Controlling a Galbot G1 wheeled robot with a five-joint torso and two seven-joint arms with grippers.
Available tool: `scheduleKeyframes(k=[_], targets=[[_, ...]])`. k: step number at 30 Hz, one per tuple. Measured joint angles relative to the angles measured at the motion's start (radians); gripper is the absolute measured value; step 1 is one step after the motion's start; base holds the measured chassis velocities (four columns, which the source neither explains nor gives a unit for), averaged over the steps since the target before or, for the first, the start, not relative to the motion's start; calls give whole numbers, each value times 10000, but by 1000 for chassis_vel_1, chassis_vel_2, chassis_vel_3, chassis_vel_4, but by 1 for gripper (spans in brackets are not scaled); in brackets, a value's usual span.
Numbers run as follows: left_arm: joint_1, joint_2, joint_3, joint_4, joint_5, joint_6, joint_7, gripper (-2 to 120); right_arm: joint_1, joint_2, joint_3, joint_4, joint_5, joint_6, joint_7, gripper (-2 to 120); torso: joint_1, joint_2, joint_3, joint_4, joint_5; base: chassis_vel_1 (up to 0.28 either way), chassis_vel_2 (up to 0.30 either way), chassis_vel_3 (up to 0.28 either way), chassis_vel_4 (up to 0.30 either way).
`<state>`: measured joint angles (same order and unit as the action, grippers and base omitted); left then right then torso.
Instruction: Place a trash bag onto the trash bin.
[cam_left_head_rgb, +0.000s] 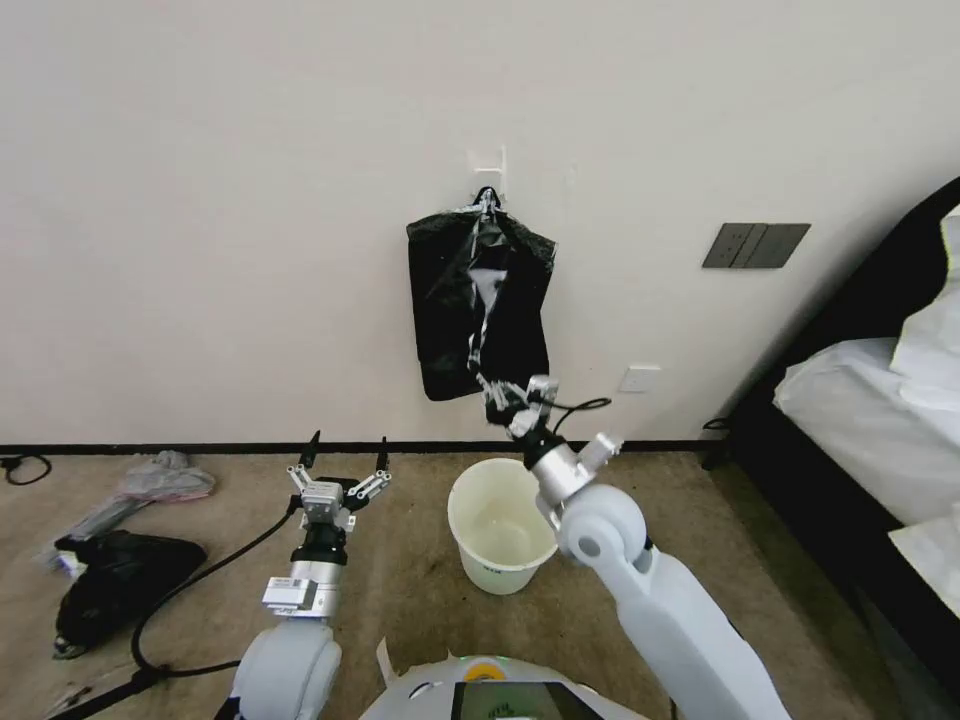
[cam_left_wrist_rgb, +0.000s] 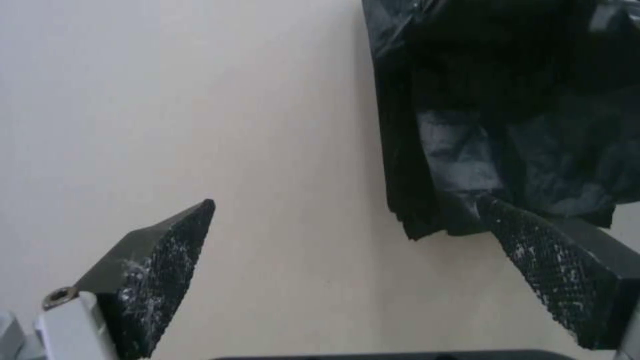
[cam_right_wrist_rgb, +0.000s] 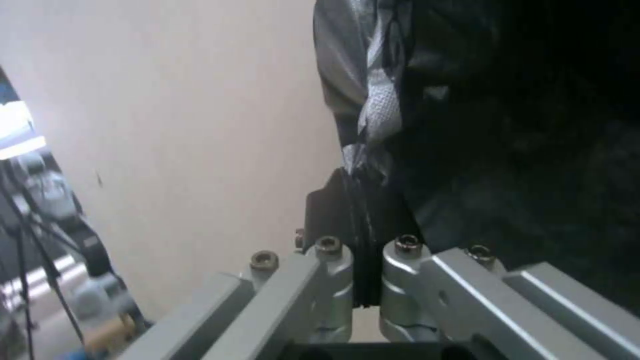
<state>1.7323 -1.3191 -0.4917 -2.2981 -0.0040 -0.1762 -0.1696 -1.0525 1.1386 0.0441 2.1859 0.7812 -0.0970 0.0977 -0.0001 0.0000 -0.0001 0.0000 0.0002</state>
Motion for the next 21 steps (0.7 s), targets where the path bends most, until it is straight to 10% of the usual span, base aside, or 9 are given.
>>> scheduleKeyframes(k=[21], targets=[[-90, 124, 55, 100, 24, 24, 102, 100, -1486, -1690, -218, 507, -2818, 872, -824, 0, 1, 0, 1, 1, -2, 0, 0, 0, 0]])
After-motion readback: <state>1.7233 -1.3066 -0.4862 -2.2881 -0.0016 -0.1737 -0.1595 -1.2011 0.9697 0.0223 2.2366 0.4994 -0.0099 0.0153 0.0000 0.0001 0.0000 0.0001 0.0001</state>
